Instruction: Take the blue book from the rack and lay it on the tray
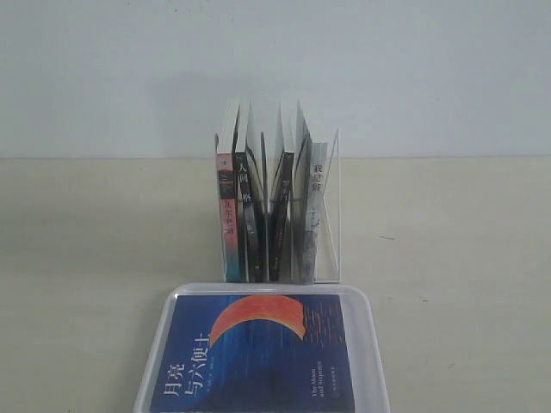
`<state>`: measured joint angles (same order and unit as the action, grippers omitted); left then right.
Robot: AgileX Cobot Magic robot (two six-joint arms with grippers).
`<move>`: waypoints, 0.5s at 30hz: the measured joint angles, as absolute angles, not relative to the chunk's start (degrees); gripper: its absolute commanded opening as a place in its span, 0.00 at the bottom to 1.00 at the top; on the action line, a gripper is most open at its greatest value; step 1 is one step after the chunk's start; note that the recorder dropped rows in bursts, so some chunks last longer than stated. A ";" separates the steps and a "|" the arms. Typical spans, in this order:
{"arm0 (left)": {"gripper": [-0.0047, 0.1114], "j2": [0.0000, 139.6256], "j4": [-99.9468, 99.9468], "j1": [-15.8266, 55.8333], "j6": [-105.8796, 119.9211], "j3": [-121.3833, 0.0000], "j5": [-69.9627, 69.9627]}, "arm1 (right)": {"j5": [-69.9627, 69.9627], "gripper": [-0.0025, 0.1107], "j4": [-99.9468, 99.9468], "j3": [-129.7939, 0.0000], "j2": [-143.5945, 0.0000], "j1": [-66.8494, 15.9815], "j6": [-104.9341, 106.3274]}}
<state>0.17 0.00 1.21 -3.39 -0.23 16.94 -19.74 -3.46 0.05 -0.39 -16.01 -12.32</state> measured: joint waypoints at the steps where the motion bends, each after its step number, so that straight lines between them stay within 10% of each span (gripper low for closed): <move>1: 0.08 0.17 0.00 1.21 -3.39 -0.23 16.94 | -19.87 0.02 -3.46 0.05 -0.39 -16.01 -11.99; 15: 0.08 0.17 0.00 1.21 -3.39 -0.23 16.94 | -20.20 0.02 -3.36 0.05 -0.30 -14.60 -11.58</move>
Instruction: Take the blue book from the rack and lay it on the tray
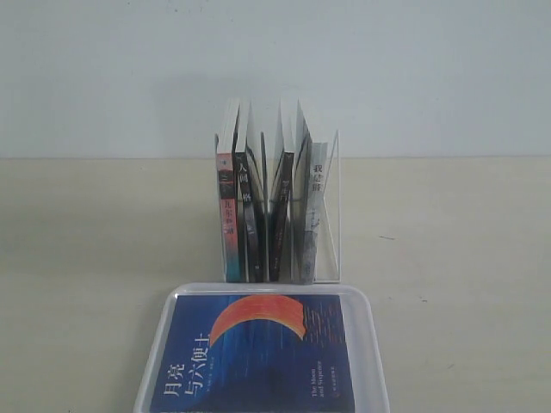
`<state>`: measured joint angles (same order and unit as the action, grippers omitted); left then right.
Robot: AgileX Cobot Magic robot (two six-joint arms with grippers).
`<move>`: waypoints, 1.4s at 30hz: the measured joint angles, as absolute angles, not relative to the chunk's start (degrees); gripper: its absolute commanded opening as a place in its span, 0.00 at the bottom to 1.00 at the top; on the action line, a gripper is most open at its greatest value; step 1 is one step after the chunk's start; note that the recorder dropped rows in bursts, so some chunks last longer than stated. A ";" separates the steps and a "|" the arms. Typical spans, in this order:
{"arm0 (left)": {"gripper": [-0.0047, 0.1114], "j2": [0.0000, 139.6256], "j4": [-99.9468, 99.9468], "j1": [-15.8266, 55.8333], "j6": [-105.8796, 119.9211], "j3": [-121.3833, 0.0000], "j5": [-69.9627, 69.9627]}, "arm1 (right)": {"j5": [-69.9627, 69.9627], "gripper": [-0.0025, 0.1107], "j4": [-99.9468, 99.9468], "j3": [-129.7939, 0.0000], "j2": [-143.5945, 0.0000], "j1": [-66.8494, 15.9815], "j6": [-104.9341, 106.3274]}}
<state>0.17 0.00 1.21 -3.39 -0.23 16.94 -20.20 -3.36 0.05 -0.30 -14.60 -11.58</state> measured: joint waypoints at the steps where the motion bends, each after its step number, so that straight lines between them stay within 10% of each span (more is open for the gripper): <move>1: 0.08 0.17 0.00 1.21 -3.39 -0.23 16.94 | -20.20 0.02 -3.36 0.05 -0.30 -13.82 -11.58; 42: 0.08 0.17 0.00 1.21 -3.39 -0.23 16.94 | -20.20 0.02 -3.16 0.05 -0.30 -12.71 -11.58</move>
